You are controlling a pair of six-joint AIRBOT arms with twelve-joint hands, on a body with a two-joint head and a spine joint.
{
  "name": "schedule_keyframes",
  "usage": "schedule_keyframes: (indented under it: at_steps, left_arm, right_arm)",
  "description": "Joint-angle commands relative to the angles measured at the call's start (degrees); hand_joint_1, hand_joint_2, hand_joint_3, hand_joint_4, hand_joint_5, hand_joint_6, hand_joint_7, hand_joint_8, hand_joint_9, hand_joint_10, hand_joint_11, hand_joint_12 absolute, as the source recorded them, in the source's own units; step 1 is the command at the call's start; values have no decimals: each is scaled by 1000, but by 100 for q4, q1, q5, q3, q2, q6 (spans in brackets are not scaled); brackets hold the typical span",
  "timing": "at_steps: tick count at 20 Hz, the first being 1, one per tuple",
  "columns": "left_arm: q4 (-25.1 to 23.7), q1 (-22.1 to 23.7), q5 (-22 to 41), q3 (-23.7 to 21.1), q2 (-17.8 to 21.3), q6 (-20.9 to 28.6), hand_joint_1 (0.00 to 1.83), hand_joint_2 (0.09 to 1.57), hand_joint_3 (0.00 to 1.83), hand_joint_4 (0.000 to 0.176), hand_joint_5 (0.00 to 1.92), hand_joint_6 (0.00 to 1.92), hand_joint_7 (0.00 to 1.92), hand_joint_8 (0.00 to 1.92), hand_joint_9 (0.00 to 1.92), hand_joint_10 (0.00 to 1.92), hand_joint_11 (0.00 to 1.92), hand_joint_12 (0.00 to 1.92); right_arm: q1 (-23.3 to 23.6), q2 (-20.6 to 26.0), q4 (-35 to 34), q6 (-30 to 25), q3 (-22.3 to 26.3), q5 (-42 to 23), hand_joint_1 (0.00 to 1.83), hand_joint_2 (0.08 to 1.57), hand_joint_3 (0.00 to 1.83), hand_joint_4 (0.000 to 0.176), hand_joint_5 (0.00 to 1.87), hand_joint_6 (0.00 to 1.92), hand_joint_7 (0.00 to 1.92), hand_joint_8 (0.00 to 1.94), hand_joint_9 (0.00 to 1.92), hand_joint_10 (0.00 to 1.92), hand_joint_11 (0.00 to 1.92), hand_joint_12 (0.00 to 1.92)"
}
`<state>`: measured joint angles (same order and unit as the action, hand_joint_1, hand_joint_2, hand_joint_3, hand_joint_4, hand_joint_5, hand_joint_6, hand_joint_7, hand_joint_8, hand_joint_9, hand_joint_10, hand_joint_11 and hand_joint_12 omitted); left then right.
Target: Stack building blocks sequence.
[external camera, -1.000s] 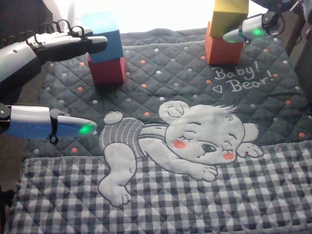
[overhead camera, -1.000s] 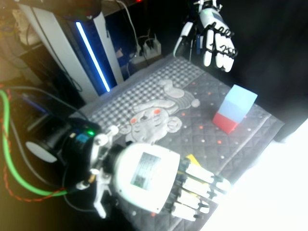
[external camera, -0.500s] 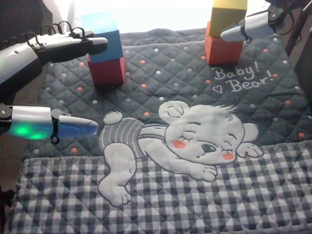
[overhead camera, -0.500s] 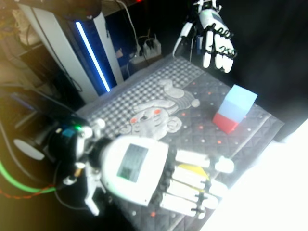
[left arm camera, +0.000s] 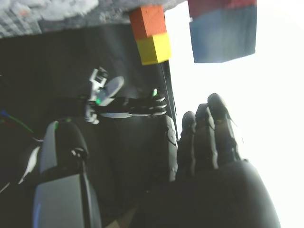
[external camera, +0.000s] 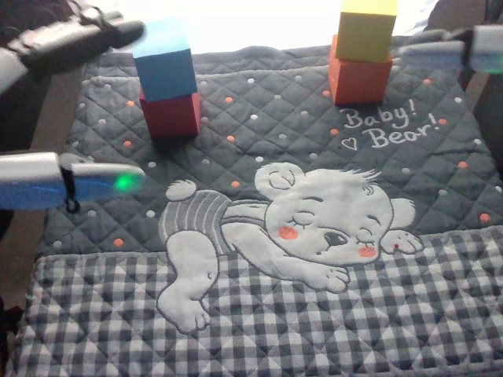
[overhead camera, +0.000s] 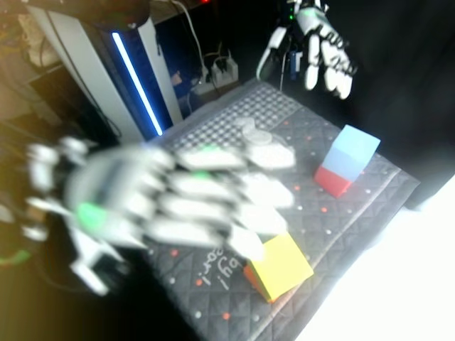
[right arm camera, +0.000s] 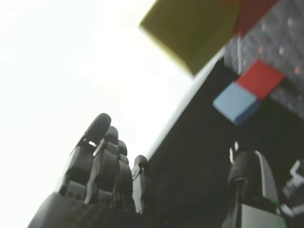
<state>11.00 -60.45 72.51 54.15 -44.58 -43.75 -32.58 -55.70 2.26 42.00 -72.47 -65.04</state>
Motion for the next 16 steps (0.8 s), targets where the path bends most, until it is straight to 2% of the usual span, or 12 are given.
schedule_keyframes:
  at_steps: [1, 2, 3, 4, 6, 7, 9, 10, 12, 14, 15, 16]
  left_arm:
    - [303, -52, 1191, -5, 14, -3, 832, 962, 8, 15, 207, 0, 155, 7, 61, 5, 8, 16]
    - [513, -265, 1608, -64, -19, -2, 777, 983, 15, 37, 143, 0, 105, 1, 36, 0, 1, 2]
    - [605, -366, 1799, -98, -37, 4, 701, 975, 10, 47, 90, 0, 81, 0, 41, 4, 34, 16]
    - [694, -523, 2027, -156, -72, 37, 651, 1008, 21, 39, 45, 0, 55, 0, 23, 0, 15, 9]
    - [786, -778, 2367, -219, -141, 252, 512, 998, 2, 11, 103, 5, 141, 8, 119, 3, 0, 497]
    - [819, -860, 2500, -233, -176, 343, 390, 1085, 17, 0, 25, 0, 92, 1, 81, 0, 0, 382]
    - [817, -940, 2670, -245, -244, 524, 238, 1165, 4, 38, 0, 0, 30, 1, 41, 2, 0, 240]
    - [790, -935, 2671, -241, -269, 583, 247, 1161, 0, 58, 0, 0, 5, 0, 7, 0, 0, 58]
    - [738, -887, 2673, -209, -279, 659, 186, 1165, 2, 68, 0, 0, 0, 0, 26, 9, 24, 33]
    - [478, -619, 2675, -124, -273, 739, 27, 1304, 15, 17, 0, 0, 27, 2, 74, 0, 12, 338]
    - [291, -364, 2675, -87, -271, 650, 5, 1264, 0, 75, 0, 0, 5, 0, 47, 0, 2, 394]
    - [159, -209, 2675, -71, -273, 580, 0, 1236, 0, 86, 0, 0, 0, 0, 29, 3, 0, 293]
  right_arm:
    - [-194, 98, -256, 49, 130, -1192, 715, 890, 0, 111, 0, 0, 61, 7, 94, 12, 0, 385]
    - [-659, 197, -474, 50, 332, -1689, 722, 895, 1, 99, 0, 0, 73, 8, 113, 18, 0, 365]
    - [-939, 241, -587, 50, 460, -1972, 784, 932, 5, 66, 0, 0, 85, 6, 83, 6, 0, 436]
    - [-1380, 293, -710, 50, 674, -2452, 797, 929, 1, 74, 0, 0, 94, 3, 50, 1, 0, 424]
    - [-1956, 364, -793, 51, 991, -2946, 922, 1014, 7, 90, 0, 0, 28, 8, 11, 0, 0, 52]
    - [-2175, 407, -822, 51, 1120, -3078, 965, 953, 0, 98, 0, 0, 6, 6, 1, 0, 0, 10]
    - [-2581, 453, -911, 51, 1361, -3355, 933, 956, 0, 131, 27, 7, 6, 2, 6, 2, 0, 0]
    - [-2745, 501, -947, 51, 1443, -3540, 837, 975, 1, 128, 5, 1, 0, 0, 45, 17, 18, 8]
    - [-2801, 590, -1002, 57, 1586, -3594, 679, 997, 9, 119, 0, 0, 0, 0, 44, 13, 34, 16]
    - [-2580, 677, -744, 210, 1598, -3594, 504, 1074, 16, 92, 0, 0, 0, 0, 1, 0, 6, 3]
    - [-2464, 720, -620, 338, 1621, -3595, 538, 1107, 25, 80, 0, 0, 0, 0, 65, 0, 0, 263]
    - [-2420, 727, -571, 340, 1614, -3596, 624, 1115, 13, 86, 0, 0, 2, 0, 59, 0, 0, 276]
